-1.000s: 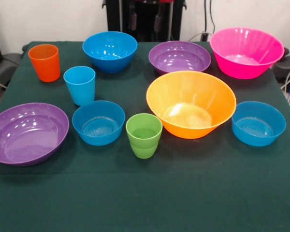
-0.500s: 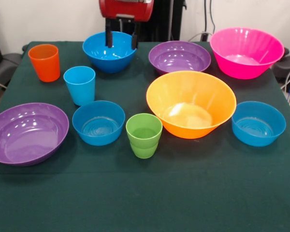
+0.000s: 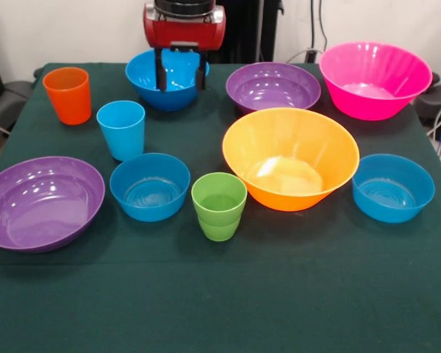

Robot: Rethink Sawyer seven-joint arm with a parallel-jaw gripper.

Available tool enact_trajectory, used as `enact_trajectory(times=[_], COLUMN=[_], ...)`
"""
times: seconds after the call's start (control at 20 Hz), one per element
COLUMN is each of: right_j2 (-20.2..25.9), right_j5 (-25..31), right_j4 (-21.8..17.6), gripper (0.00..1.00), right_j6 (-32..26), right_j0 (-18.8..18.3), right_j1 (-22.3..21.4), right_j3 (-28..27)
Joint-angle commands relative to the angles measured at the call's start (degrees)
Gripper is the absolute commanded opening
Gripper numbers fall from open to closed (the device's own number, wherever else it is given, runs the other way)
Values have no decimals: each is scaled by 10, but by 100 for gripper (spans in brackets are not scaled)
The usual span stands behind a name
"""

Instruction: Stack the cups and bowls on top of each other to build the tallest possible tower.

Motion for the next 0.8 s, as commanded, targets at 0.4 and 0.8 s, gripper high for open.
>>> enact_trajectory(times=[0.4, 0.8], right_j2=[112, 140], right_j5=[-21, -19], right_j4=[-91, -112], gripper=[100, 100], right_j6=[-81, -87], right_j0=[-21, -41], right_j1=[46, 59], right_j3=[-54, -68])
